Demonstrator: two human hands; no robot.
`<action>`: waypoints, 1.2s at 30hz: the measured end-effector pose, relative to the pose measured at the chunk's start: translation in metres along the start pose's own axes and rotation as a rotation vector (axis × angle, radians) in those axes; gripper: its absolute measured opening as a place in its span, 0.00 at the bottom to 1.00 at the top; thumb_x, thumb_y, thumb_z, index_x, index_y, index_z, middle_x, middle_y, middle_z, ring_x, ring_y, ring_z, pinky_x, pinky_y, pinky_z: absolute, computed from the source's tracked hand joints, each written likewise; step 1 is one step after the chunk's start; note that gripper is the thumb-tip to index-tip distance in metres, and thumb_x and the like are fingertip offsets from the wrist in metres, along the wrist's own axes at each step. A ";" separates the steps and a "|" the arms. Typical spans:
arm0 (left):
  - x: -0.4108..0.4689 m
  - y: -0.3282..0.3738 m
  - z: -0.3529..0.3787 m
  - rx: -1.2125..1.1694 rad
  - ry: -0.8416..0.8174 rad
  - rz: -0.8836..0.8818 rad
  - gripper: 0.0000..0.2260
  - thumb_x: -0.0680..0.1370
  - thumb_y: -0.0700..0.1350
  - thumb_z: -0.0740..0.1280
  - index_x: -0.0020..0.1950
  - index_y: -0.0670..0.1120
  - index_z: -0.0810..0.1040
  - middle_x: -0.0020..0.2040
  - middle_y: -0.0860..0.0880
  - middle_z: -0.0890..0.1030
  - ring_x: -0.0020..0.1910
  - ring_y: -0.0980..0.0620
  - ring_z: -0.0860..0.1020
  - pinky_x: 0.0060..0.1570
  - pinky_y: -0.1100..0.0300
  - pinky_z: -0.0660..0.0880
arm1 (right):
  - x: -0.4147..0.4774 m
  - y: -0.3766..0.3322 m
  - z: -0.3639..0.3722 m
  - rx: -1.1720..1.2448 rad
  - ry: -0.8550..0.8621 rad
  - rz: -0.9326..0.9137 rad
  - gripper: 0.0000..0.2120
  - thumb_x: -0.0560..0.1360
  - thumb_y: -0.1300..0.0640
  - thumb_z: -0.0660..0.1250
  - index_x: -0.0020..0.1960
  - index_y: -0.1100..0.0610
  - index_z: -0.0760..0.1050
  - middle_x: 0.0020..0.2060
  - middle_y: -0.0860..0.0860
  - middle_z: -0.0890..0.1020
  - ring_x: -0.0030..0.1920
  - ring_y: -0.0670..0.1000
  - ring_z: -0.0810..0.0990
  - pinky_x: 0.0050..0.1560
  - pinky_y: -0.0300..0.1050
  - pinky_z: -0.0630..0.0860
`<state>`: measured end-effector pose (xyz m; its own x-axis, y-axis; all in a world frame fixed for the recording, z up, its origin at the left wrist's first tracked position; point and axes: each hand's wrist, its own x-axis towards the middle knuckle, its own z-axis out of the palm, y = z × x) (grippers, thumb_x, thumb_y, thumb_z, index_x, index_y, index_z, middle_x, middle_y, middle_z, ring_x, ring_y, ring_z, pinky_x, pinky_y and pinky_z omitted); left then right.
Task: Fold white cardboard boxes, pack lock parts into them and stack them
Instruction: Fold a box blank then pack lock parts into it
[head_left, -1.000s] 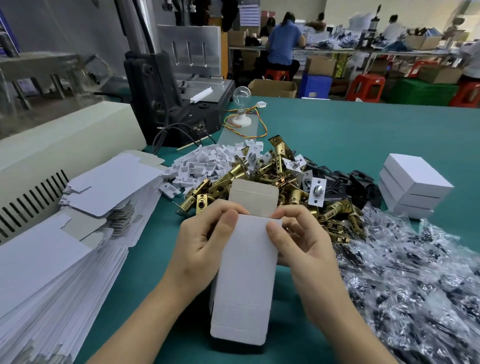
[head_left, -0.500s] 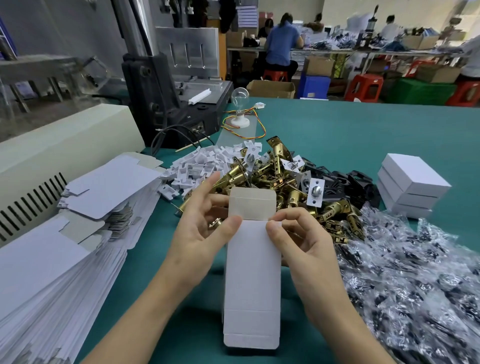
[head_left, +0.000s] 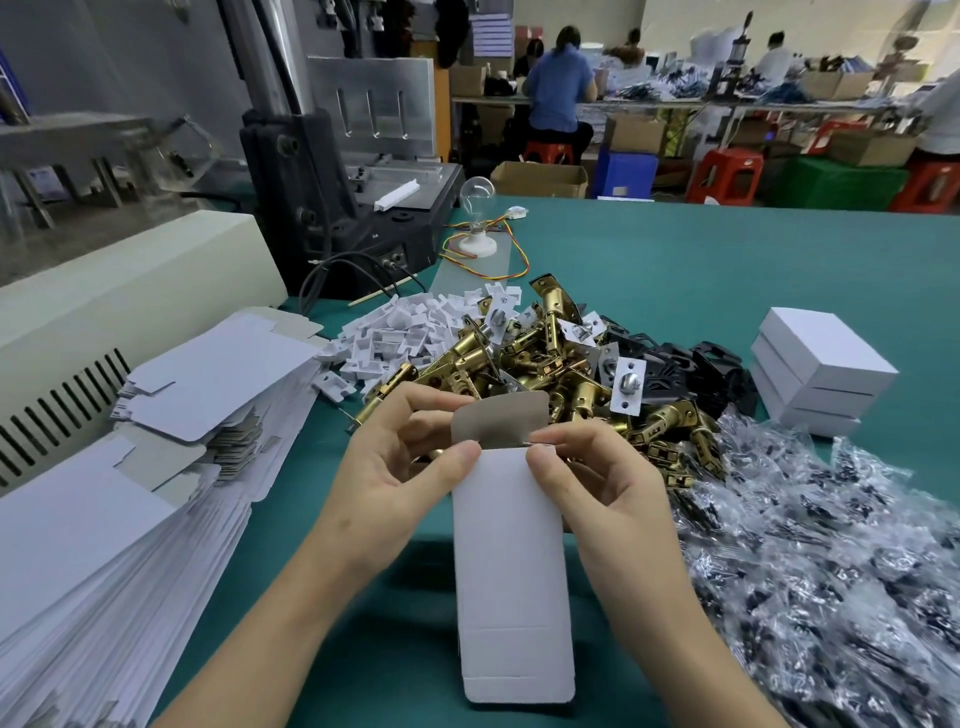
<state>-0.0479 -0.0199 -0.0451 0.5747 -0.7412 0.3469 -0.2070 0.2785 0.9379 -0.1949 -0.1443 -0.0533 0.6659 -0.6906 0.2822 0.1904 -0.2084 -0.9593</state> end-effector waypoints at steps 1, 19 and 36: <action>0.000 0.000 0.000 0.013 -0.008 0.013 0.09 0.74 0.51 0.73 0.53 0.59 0.81 0.49 0.49 0.87 0.47 0.52 0.83 0.47 0.58 0.80 | 0.000 0.000 0.000 0.002 0.000 -0.001 0.05 0.77 0.49 0.71 0.50 0.48 0.82 0.48 0.47 0.85 0.50 0.47 0.84 0.47 0.43 0.80; 0.000 0.006 -0.001 0.069 -0.108 -0.024 0.07 0.78 0.54 0.70 0.49 0.56 0.88 0.55 0.47 0.87 0.52 0.41 0.84 0.50 0.49 0.82 | -0.002 -0.001 0.002 0.021 0.001 -0.024 0.06 0.74 0.49 0.74 0.50 0.47 0.82 0.47 0.50 0.87 0.50 0.51 0.86 0.50 0.52 0.83; 0.005 0.011 -0.009 0.022 -0.033 -0.188 0.09 0.78 0.49 0.69 0.53 0.56 0.89 0.53 0.52 0.88 0.51 0.57 0.84 0.47 0.66 0.79 | -0.005 0.004 0.007 0.033 -0.142 -0.004 0.20 0.74 0.50 0.75 0.65 0.41 0.79 0.61 0.43 0.84 0.60 0.49 0.83 0.49 0.46 0.84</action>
<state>-0.0405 -0.0148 -0.0330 0.5785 -0.7987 0.1657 -0.1159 0.1206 0.9859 -0.1922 -0.1364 -0.0591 0.7600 -0.5844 0.2844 0.2153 -0.1866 -0.9586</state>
